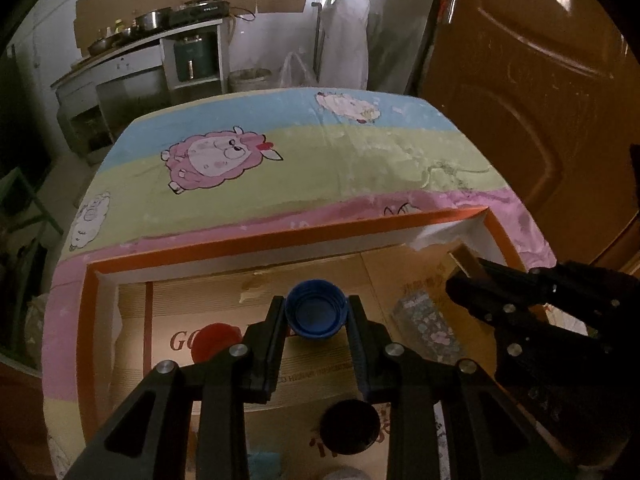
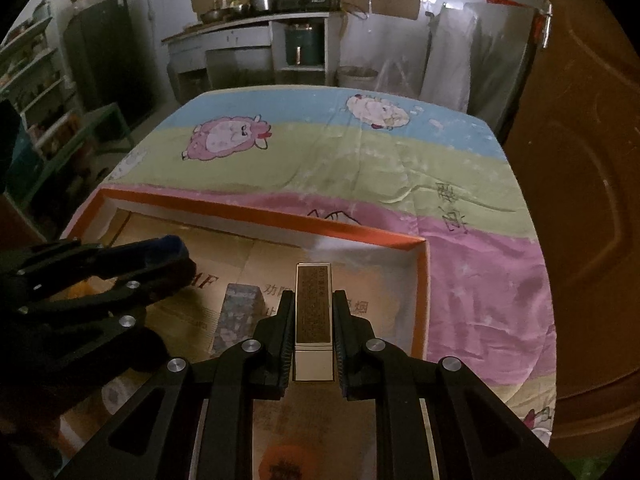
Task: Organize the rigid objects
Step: 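Open both grippers to release the blue cap and gold box in the tray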
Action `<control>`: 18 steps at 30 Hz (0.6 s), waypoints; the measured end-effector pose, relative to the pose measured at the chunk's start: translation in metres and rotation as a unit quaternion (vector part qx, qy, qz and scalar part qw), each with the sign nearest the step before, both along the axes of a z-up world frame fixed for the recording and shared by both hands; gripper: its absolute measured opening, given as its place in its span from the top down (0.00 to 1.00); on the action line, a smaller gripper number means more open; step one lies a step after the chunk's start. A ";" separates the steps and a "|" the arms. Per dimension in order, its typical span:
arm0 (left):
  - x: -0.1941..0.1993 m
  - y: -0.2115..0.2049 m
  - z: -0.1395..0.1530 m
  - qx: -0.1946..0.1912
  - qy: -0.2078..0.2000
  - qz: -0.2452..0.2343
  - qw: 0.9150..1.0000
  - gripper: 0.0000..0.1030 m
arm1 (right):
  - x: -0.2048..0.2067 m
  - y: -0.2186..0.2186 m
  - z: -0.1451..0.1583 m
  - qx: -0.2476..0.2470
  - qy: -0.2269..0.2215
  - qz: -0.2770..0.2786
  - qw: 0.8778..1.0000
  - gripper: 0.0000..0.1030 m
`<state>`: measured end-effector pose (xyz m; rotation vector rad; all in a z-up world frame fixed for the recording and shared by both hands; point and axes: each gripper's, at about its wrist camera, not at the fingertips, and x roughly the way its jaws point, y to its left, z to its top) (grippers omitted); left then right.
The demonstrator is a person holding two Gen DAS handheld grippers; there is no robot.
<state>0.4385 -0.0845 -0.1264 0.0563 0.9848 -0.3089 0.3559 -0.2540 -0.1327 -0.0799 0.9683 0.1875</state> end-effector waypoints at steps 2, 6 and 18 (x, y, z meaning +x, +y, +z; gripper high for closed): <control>0.002 -0.001 -0.004 0.006 0.010 0.000 1.000 0.71 | 0.001 0.001 -0.001 -0.007 0.004 -0.001 1.000 0.83; 0.004 -0.003 -0.007 0.014 0.018 -0.003 1.000 0.71 | 0.004 0.003 -0.007 -0.015 0.020 -0.002 1.000 0.82; 0.002 -0.002 -0.007 0.001 0.019 -0.005 1.000 0.56 | 0.004 0.004 -0.009 -0.015 0.028 -0.001 1.000 0.82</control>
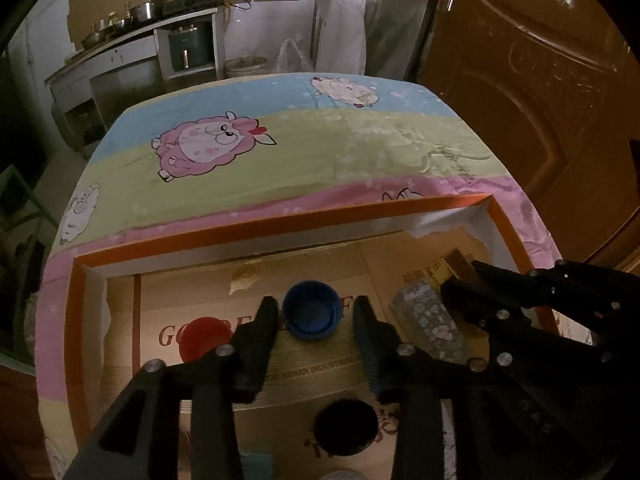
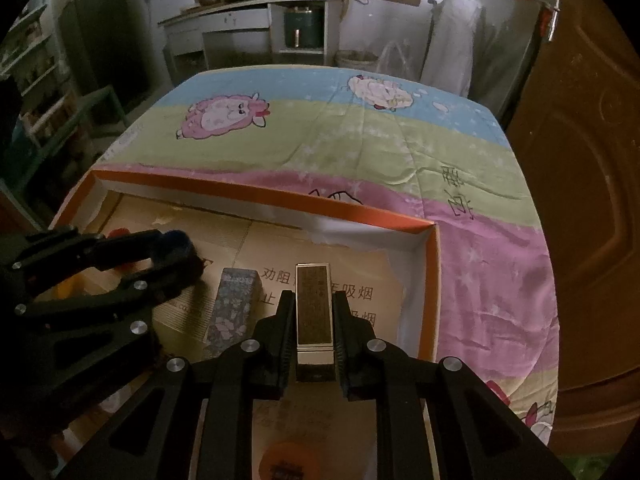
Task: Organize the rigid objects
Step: 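Open both grippers to release the blue cap and gold box in the tray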
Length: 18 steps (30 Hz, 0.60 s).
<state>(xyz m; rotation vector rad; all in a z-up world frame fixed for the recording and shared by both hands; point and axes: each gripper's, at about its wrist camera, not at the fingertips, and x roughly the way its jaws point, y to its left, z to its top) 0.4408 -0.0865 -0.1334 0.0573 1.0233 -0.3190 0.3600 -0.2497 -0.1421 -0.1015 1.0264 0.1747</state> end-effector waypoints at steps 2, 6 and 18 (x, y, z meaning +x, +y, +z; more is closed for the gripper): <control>-0.001 -0.001 0.000 -0.001 -0.002 0.000 1.000 0.53 | -0.001 -0.001 0.000 0.003 -0.002 0.000 1.000 0.81; -0.002 -0.002 0.001 -0.002 -0.007 0.001 1.000 0.52 | -0.003 -0.002 0.002 0.010 -0.005 0.000 1.000 0.79; -0.018 0.007 0.018 -0.016 -0.027 0.011 0.999 0.51 | -0.023 0.000 0.017 0.006 -0.037 -0.015 0.999 0.73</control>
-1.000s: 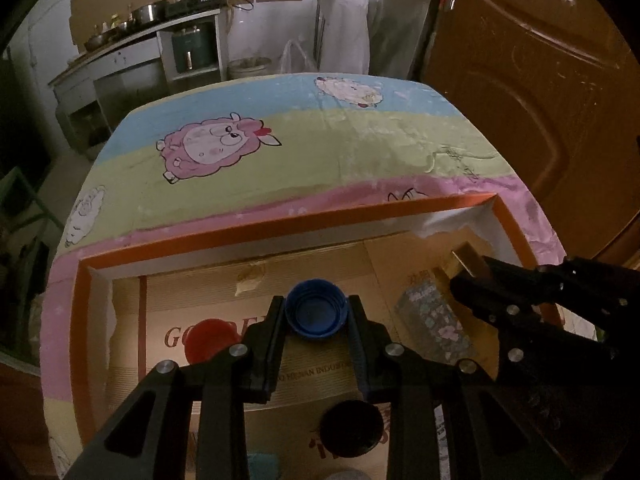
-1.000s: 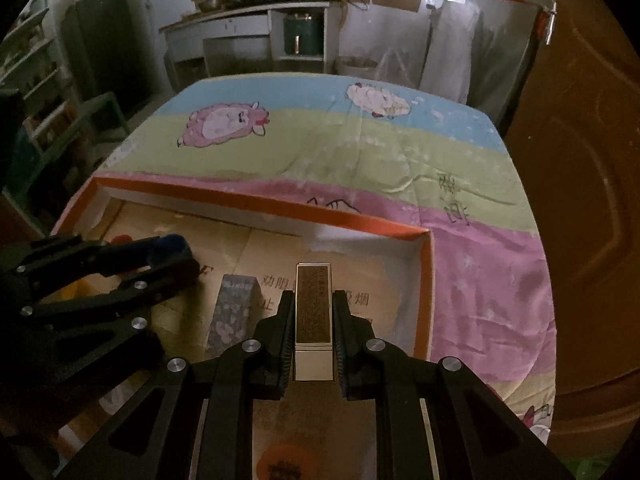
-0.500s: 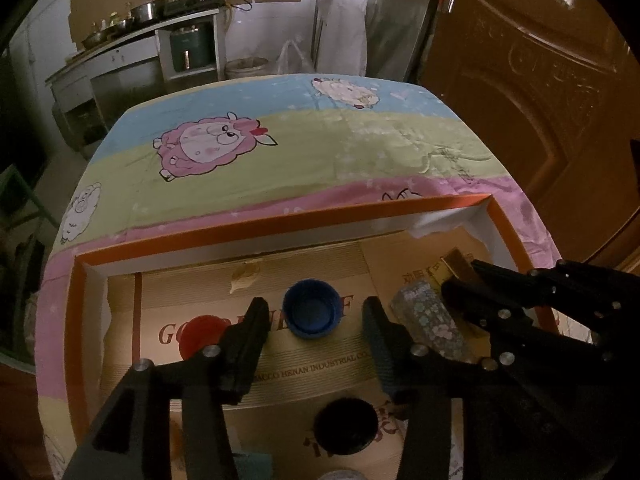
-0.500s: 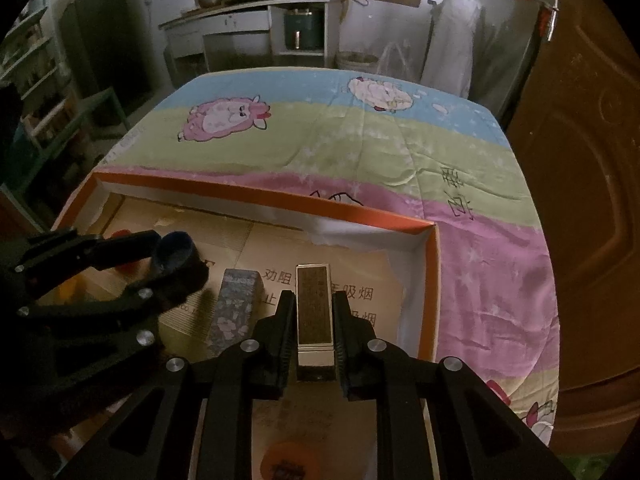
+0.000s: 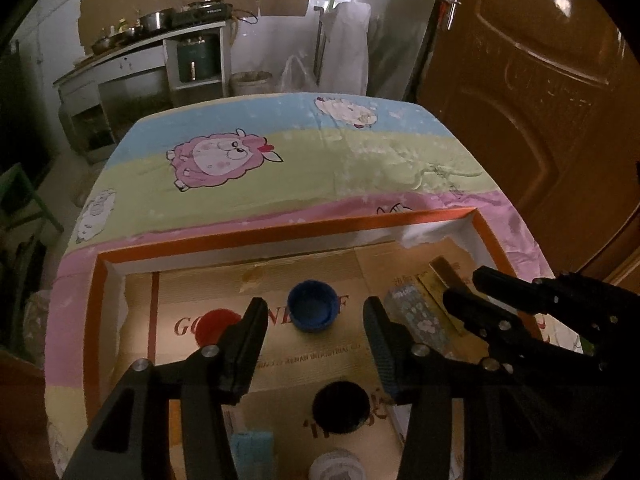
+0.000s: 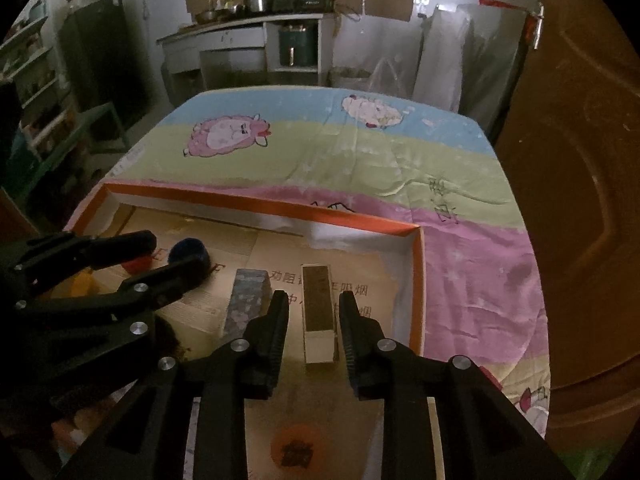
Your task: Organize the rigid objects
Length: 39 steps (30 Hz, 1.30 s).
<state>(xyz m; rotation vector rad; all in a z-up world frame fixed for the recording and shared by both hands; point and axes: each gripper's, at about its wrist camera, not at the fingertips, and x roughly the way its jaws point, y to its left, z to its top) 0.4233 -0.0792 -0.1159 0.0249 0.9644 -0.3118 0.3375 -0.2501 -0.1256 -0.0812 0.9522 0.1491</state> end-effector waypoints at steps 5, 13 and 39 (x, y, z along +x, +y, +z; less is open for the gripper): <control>-0.012 0.010 0.008 -0.005 -0.010 0.013 1.000 0.45 | -0.013 -0.001 0.005 0.003 -0.011 -0.017 1.000 0.52; -0.038 0.021 0.022 -0.019 -0.033 0.025 0.999 0.43 | -0.043 0.002 0.022 0.014 -0.039 -0.034 0.999 0.48; -0.154 0.061 0.071 -0.011 -0.124 0.074 0.989 0.43 | -0.153 0.029 0.069 0.026 -0.103 -0.057 0.993 0.48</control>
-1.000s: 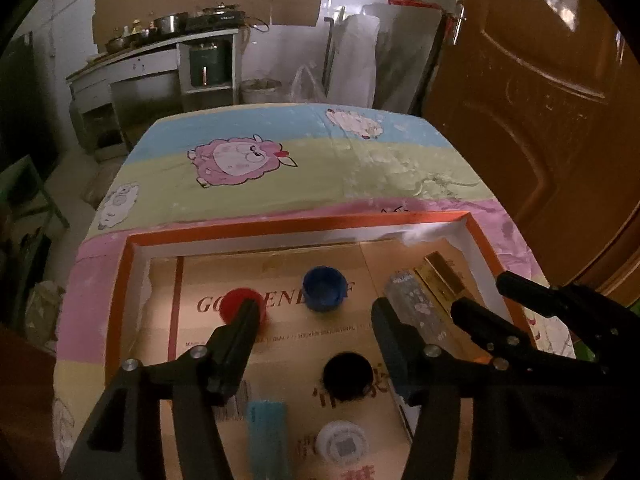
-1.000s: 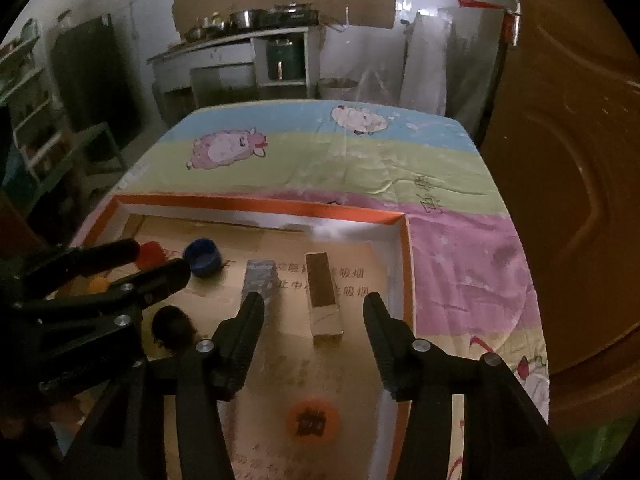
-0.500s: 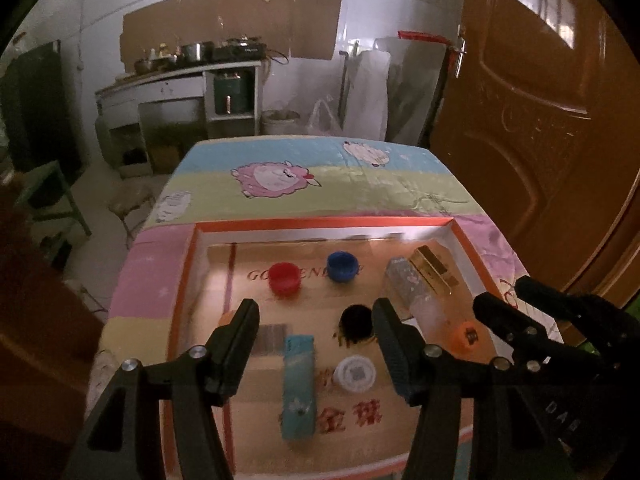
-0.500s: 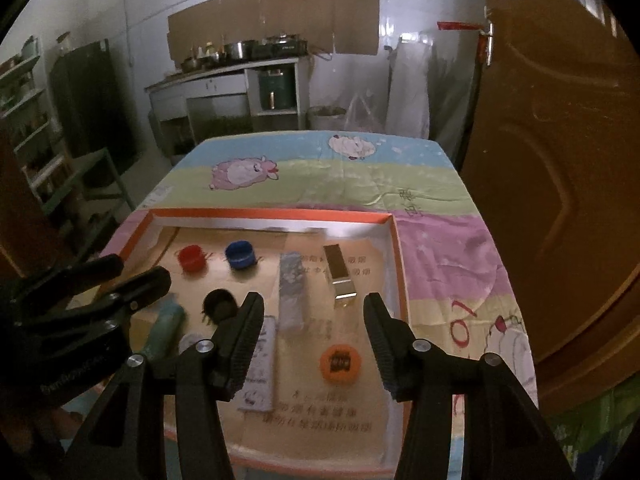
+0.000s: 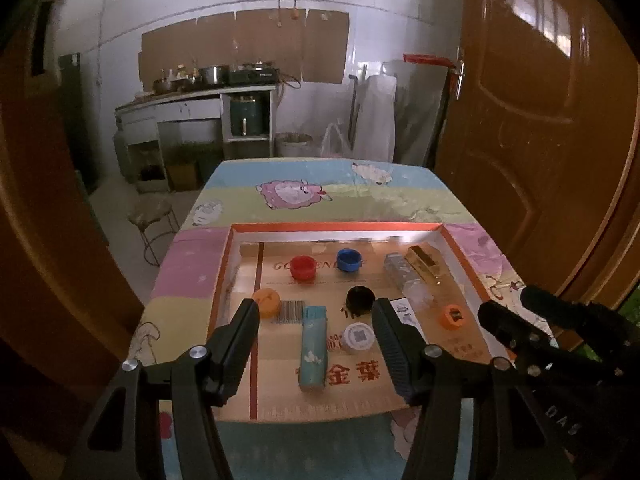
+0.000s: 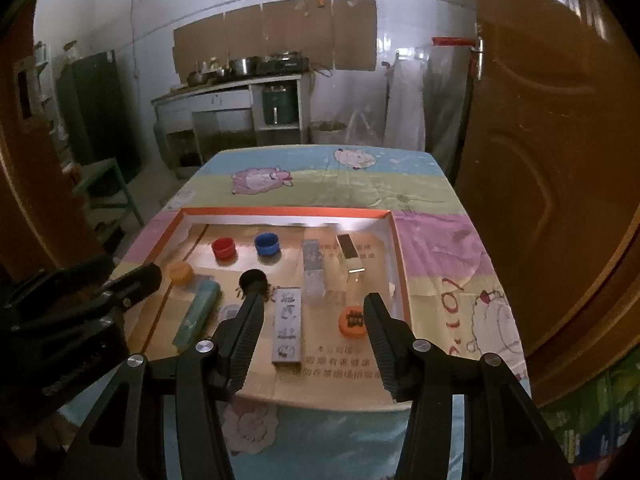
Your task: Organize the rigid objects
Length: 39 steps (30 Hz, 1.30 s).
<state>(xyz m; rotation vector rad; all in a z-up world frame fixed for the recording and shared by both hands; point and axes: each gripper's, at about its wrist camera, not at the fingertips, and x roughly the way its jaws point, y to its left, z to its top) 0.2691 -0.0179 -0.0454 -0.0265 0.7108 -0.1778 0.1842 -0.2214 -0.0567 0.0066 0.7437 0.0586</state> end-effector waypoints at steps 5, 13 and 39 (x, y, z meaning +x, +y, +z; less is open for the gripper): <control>-0.021 0.000 0.008 0.006 -0.012 0.002 1.000 0.43 | -0.023 0.006 0.006 -0.003 -0.012 -0.003 1.000 0.48; -0.061 0.002 0.019 0.009 -0.036 0.015 0.999 0.43 | -0.059 0.017 0.019 -0.016 -0.037 -0.007 0.999 0.48; -0.203 0.012 0.046 0.002 -0.100 0.049 0.994 0.44 | -0.205 0.027 0.055 -0.017 -0.096 -0.030 0.995 0.48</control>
